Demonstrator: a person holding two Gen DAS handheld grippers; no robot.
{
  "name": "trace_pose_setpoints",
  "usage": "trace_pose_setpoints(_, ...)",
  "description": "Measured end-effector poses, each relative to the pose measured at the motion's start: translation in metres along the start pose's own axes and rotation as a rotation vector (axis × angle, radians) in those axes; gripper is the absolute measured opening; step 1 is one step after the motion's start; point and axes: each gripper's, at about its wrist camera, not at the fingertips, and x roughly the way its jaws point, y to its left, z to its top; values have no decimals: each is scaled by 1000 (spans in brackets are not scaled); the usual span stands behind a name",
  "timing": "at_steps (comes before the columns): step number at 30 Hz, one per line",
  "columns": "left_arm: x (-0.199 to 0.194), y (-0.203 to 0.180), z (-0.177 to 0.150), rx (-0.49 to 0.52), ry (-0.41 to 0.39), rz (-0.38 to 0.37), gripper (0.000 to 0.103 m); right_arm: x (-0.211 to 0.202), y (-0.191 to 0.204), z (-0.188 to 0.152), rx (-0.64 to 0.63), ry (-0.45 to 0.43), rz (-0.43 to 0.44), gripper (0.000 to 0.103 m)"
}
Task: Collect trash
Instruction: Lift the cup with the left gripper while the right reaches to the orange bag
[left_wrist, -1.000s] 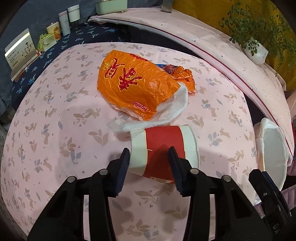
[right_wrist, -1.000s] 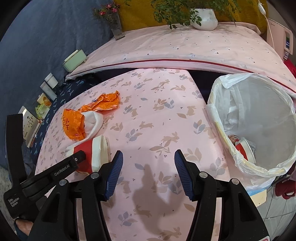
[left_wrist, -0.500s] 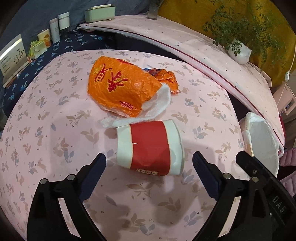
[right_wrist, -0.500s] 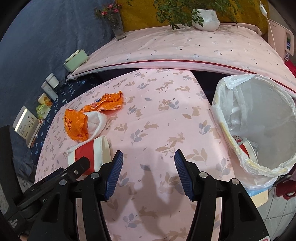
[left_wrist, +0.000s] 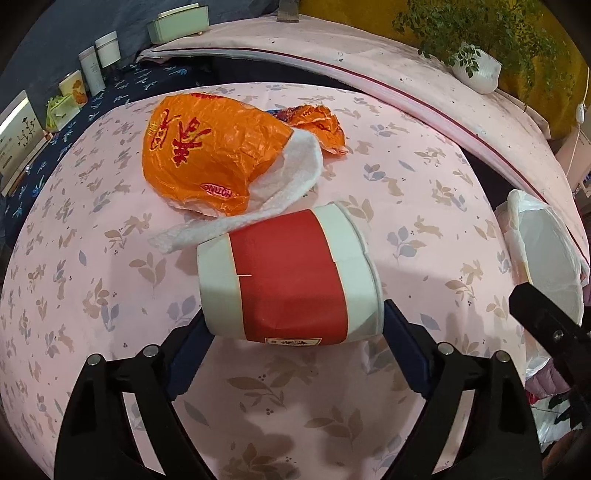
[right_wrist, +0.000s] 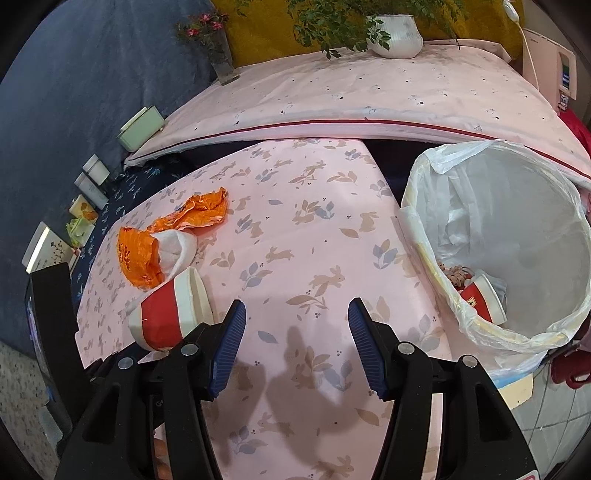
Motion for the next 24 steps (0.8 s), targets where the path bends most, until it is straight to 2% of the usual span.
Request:
trace_pose_setpoints(6,-30,23,2,-33,-51,-10,84,5,18,-2,-35,10,17,56)
trace_pose_setpoints(13,-60,71,5,-131,-88,-13,84,15,53,-4,-100,28,48,56)
trace_pose_setpoints(24,-71,130,16,-209,-126,50,84,44,112,-5,-171,81,103,56)
